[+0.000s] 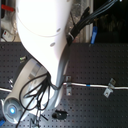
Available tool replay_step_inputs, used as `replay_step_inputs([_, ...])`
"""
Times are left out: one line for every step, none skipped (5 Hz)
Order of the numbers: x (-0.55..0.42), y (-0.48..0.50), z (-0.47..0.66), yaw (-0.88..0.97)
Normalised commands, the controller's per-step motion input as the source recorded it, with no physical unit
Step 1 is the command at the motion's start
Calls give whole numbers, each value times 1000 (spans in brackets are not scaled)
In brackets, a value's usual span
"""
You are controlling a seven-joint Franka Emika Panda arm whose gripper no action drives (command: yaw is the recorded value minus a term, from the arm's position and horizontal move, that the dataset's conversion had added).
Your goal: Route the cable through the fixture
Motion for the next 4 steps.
replay_step_inputs([131, -348, 74, 103])
replay_step_inputs([329, -397, -30, 303])
replay_step_inputs([267, -250, -64, 548])
replay_step_inputs([318, -278, -63, 354])
